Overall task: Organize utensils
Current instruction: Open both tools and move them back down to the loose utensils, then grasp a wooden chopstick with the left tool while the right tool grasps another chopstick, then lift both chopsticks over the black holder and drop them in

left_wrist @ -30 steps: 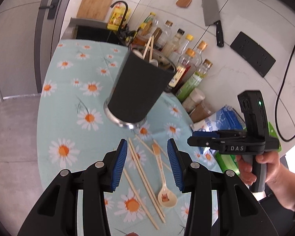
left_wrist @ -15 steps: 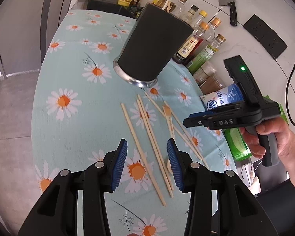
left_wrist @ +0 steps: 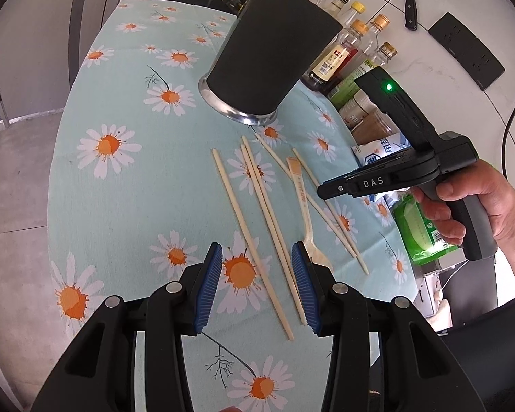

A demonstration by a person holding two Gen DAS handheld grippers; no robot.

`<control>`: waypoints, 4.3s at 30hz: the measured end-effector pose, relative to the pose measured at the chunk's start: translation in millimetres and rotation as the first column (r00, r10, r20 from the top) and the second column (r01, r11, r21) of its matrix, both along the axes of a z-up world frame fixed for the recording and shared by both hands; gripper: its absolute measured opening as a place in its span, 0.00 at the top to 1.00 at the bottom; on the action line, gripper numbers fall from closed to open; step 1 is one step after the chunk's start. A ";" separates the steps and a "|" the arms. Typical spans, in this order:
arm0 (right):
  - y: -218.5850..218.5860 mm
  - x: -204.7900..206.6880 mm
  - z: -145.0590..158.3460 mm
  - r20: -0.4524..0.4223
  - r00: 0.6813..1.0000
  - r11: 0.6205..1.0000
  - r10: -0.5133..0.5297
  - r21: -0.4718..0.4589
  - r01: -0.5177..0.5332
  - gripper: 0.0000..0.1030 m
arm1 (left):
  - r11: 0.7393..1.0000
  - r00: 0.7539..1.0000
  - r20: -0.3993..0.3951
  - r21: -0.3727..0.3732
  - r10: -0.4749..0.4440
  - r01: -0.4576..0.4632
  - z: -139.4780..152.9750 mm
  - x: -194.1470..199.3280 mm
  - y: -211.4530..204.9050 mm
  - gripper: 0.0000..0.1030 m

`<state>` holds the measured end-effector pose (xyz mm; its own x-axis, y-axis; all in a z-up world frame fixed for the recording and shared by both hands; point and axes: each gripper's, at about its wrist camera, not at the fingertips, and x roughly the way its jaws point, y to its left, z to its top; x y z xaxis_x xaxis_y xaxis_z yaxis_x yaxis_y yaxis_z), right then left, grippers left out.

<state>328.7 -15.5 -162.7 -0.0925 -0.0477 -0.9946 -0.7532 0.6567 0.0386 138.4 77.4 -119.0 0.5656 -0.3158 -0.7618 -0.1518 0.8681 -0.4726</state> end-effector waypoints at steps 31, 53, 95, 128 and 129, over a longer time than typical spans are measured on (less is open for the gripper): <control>-84.3 0.6 79.6 -0.059 0.991 0.933 -0.120 0.335 0.133 0.95 | 0.989 0.898 -0.438 0.148 0.039 0.030 -23.3 90.3 -20.5 0.71; -82.7 5.8 79.1 -0.119 0.991 0.879 -0.062 0.463 0.111 0.95 | 0.964 0.826 -0.539 0.265 0.163 -0.017 -33.6 124.0 -23.7 0.96; -10.5 -53.4 144.4 -0.014 0.971 0.718 -0.238 0.671 0.186 0.95 | 0.983 0.998 -0.055 0.175 -0.040 0.049 94.2 58.6 47.3 0.96; -15.0 21.3 243.2 0.360 0.818 0.431 -0.449 0.889 -0.155 0.94 | 0.986 0.841 0.541 0.131 0.019 -0.107 194.0 136.4 59.9 0.96; -15.4 25.8 244.2 0.356 0.816 0.423 -0.455 0.893 -0.153 0.94 | 0.986 0.838 0.545 0.126 0.022 -0.108 194.2 139.1 60.8 0.96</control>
<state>354.6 -30.9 81.6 0.4860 0.8011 -0.3493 -0.7368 0.5905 0.3292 277.5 138.2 75.2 0.9155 -0.1739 -0.3628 0.0321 0.9305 -0.3649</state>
